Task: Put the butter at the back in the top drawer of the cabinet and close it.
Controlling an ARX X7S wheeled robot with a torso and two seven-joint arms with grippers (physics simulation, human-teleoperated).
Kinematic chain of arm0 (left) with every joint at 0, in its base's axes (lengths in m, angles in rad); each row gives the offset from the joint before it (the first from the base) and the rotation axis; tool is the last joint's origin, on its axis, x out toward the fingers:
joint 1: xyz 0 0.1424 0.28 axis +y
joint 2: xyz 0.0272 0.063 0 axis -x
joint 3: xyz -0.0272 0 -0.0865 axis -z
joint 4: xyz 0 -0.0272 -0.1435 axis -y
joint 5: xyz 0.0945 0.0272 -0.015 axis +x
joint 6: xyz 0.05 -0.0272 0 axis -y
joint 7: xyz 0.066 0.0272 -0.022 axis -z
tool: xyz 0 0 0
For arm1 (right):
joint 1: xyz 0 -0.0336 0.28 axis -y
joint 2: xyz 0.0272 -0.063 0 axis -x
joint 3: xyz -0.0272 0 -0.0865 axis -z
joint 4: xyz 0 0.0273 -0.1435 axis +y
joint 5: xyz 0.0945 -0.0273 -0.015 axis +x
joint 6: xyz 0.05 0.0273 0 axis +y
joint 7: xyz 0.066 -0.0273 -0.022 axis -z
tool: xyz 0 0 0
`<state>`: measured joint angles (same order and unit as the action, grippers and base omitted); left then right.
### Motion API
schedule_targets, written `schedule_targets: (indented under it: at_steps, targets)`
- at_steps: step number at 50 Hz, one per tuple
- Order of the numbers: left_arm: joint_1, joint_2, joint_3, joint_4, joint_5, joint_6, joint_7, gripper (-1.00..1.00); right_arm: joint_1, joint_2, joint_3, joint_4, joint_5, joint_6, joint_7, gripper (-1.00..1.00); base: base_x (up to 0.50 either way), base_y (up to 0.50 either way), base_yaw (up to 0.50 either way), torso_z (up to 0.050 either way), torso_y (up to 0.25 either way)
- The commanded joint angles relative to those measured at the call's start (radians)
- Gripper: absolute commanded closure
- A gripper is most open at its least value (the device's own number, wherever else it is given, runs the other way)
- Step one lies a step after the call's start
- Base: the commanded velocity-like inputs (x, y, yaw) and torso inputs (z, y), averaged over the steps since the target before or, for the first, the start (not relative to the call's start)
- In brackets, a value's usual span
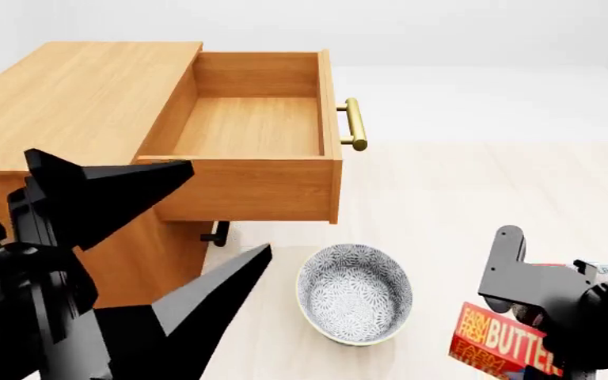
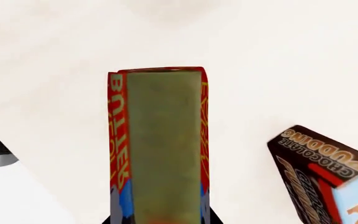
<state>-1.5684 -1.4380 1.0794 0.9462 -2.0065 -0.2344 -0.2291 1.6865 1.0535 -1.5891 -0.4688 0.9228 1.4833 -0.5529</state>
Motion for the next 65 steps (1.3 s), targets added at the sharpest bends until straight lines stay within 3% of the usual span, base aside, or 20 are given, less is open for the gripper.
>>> schedule_targets:
  at_steps: [1, 12, 18, 28, 48, 65]
  targets:
    - [-0.053, 0.089, -0.014, -0.103, -0.018, -0.169, 0.126, -1.0, 0.135, 0.008, 0.05, -0.083, 0.061, 0.066, -0.007, 1.0, 0.0, 0.0, 0.0, 0.0, 0.0]
    - [-0.147, 0.238, 0.01, -0.3, 0.019, -0.405, 0.225, -1.0, 0.269, -0.04, 0.01, -0.079, 0.196, 0.078, 0.055, 1.0, 0.0, 0.0, 0.0, 0.0, 0.0]
    - [-0.208, 0.314, 0.022, -0.401, 0.048, -0.531, 0.335, -1.0, 0.327, -0.074, -0.011, -0.071, 0.265, 0.075, 0.09, 1.0, 0.0, 0.0, 0.0, 0.0, 0.0]
    - [-0.234, 0.404, 0.049, -0.498, 0.144, -0.638, 0.498, -1.0, 0.377, -0.133, -0.037, -0.055, 0.325, 0.057, 0.117, 1.0, 0.0, 0.0, 0.0, 0.002, 0.0]
    - [-0.25, 0.452, 0.051, -0.509, 0.238, -0.693, 0.666, -1.0, 0.426, -0.232, -0.027, -0.034, 0.394, 0.025, 0.141, 1.0, 0.0, 0.0, 0.0, 0.0, 0.001]
    - [-0.199, 0.484, 0.057, -0.536, 0.31, -0.654, 0.723, -1.0, 0.457, -0.284, 0.018, -0.046, 0.488, -0.012, 0.163, 1.0, 0.0, 0.0, 0.0, 0.001, 0.001]
